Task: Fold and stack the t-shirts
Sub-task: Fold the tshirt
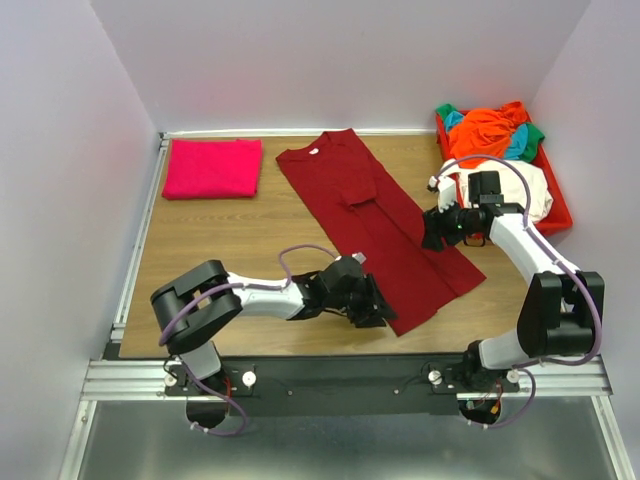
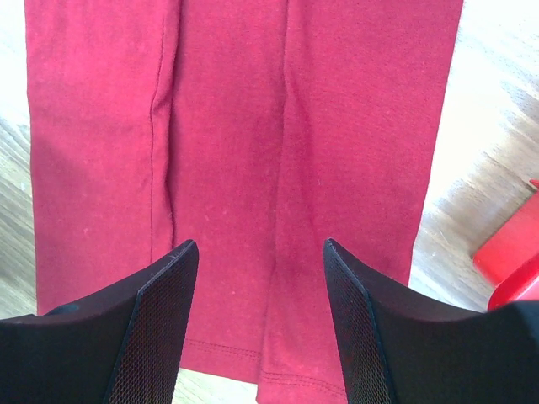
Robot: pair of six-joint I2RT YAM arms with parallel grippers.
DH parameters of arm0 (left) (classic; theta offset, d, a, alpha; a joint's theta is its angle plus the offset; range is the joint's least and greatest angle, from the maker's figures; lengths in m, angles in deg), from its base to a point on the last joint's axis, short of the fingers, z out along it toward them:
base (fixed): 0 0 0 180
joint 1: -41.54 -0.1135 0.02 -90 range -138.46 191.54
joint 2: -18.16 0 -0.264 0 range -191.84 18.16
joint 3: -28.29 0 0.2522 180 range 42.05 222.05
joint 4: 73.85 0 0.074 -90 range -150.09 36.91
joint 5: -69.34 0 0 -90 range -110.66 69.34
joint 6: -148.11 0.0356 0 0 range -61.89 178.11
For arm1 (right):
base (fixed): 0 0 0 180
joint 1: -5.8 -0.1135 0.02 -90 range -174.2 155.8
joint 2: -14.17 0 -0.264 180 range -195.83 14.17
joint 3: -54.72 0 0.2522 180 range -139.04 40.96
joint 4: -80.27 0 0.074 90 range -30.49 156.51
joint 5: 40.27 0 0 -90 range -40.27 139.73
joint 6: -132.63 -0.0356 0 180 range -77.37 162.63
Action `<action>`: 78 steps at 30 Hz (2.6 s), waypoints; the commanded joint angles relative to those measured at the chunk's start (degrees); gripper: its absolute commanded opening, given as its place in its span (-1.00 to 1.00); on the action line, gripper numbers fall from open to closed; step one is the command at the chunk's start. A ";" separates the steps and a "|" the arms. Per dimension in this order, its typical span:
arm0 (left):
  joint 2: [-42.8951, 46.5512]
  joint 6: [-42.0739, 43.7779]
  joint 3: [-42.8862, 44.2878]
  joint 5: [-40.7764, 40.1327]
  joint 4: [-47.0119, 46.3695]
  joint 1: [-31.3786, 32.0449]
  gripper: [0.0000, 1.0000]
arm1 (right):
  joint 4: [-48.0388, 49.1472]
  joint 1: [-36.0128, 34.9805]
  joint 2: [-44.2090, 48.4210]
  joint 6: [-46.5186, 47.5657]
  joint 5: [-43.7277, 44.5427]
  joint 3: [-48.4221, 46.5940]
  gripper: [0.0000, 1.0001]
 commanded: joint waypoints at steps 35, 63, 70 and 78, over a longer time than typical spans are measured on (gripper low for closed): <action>-11.39 6.28 13.66 -12.62 24.81 -3.31 -0.91 | 0.61 0.68 2.42 -0.13 -1.26 1.14 0.37; 20.95 24.99 -5.33 -2.60 30.00 -13.06 -0.91 | -2.90 0.68 3.74 4.43 -11.44 1.49 0.38; 30.70 34.84 -3.22 2.06 24.64 -13.33 0.02 | -9.93 0.51 6.99 15.93 -21.99 2.10 0.49; 37.83 50.90 -2.17 8.48 23.58 -14.21 0.15 | -15.37 0.51 15.33 35.25 -26.64 11.76 1.00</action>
